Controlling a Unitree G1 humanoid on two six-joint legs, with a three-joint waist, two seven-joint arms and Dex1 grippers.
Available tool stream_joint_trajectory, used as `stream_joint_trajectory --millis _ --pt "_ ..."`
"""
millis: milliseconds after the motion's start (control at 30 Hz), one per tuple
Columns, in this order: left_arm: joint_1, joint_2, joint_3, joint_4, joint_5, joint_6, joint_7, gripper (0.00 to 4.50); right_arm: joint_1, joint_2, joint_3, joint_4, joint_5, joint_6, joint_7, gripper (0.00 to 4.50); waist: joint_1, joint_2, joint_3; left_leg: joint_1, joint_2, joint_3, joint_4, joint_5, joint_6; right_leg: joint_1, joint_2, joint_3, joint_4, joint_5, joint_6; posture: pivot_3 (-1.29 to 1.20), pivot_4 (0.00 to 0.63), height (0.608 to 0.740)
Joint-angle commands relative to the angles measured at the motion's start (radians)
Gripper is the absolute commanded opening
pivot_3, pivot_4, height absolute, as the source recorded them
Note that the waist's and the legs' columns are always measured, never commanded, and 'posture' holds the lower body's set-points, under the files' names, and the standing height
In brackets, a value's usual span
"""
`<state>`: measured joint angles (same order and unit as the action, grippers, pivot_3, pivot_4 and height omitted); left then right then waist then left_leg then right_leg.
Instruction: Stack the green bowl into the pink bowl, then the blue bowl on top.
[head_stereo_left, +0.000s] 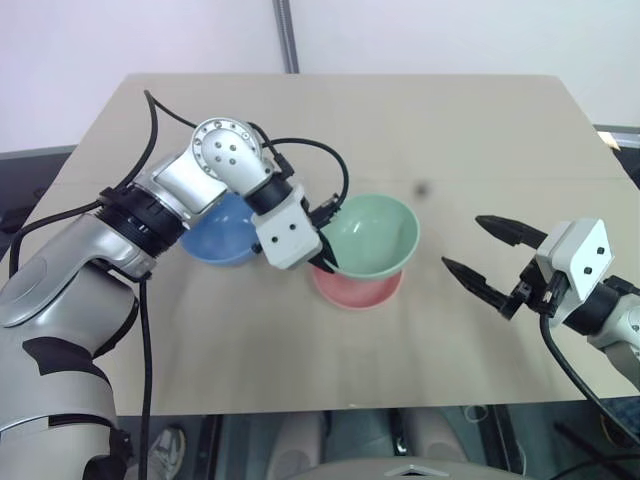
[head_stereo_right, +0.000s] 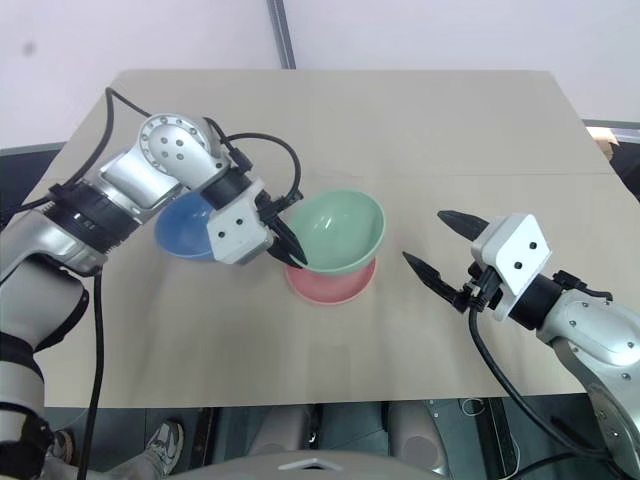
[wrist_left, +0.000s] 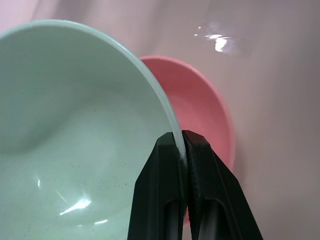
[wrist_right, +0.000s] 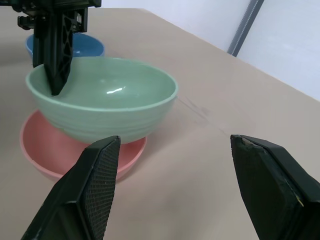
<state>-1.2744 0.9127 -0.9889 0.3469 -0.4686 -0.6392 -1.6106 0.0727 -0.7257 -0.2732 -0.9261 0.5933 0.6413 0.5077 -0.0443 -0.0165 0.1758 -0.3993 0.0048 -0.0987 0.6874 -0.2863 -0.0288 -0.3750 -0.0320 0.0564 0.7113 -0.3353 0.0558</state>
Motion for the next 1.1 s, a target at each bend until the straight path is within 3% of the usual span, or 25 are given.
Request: stream_joint_trajectory --millis 33,167,333,467,567,767,900,1000,1100 --pt "-0.054 0.034 -0.033 -0.013 -0.048 -0.025 -0.004 0.75 0.010 0.005 -0.016 -0.040 -0.007 -0.025 -0.013 3.85 0.000 0.000 0.000 0.000 0.000 0.000 0.000 0.000 0.000 0.000 0.000 0.000 0.000 0.000 0.000 0.00 0.150 0.740" --pt "-0.060 0.041 -0.040 -0.018 -0.077 -0.029 -0.004 2.59 0.022 0.009 -0.017 -0.046 -0.008 -0.029 -0.018 3.85 0.000 0.000 0.000 0.000 0.000 0.000 0.000 0.000 0.000 0.000 0.000 0.000 0.000 0.000 0.000 0.00 0.150 0.740" --pt "-0.049 0.031 0.023 -0.006 -0.082 0.036 -0.004 2.59 0.021 0.006 -0.008 -0.042 -0.007 -0.038 -0.012 3.85 0.000 0.000 0.000 0.000 0.000 0.000 0.000 0.000 0.000 0.000 0.000 0.000 0.000 0.000 0.000 0.00 0.150 0.740" --pt "-0.029 -0.010 0.199 0.080 -0.002 0.203 0.016 2.59 0.012 0.001 0.018 -0.041 0.008 -0.043 0.013 3.85 0.000 0.000 0.000 0.000 0.000 0.000 0.000 0.000 0.000 0.000 0.000 0.000 0.000 0.000 0.000 0.00 0.150 0.740" --pt "0.027 0.028 0.303 0.082 0.099 0.300 0.074 2.59 -0.015 -0.010 0.053 -0.030 0.027 -0.046 0.051 3.85 -0.009 0.000 0.000 0.001 0.000 0.000 0.000 0.000 0.000 0.000 0.001 0.000 0.000 0.000 0.000 0.00 0.150 0.740" --pt "0.392 0.350 0.537 -0.295 0.113 0.593 0.147 2.59 -0.101 -0.034 0.123 0.032 0.041 -0.081 0.160 3.85 -0.051 0.001 0.001 0.002 0.002 -0.003 -0.003 0.001 -0.002 -0.002 0.003 0.004 0.000 0.000 0.000 0.00 0.150 0.740" --pt "0.697 0.545 0.764 -0.485 0.059 0.742 0.254 2.59 -0.173 -0.032 0.175 0.103 0.033 -0.120 0.234 3.85 -0.036 0.000 0.003 0.001 0.002 -0.005 -0.004 0.000 0.000 -0.002 0.002 0.004 -0.001 0.000 0.000 0.00 0.150 0.740" --pt "0.919 0.593 0.965 -0.566 0.066 0.812 0.317 2.59 -0.254 -0.009 0.237 0.193 0.009 -0.163 0.287 3.85 -0.021 0.001 0.003 0.003 0.002 -0.003 -0.003 0.000 0.001 -0.001 0.001 0.004 0.000 0.000 0.000 0.00 0.150 0.740" --pt "1.111 0.560 1.158 -0.657 0.114 0.879 0.348 2.59 -0.318 0.015 0.287 0.267 -0.012 -0.197 0.331 3.85 -0.007 0.001 0.004 0.003 0.001 0.000 -0.003 0.000 0.001 0.000 0.000 0.002 0.001 0.000 0.000 0.00 0.150 0.740"
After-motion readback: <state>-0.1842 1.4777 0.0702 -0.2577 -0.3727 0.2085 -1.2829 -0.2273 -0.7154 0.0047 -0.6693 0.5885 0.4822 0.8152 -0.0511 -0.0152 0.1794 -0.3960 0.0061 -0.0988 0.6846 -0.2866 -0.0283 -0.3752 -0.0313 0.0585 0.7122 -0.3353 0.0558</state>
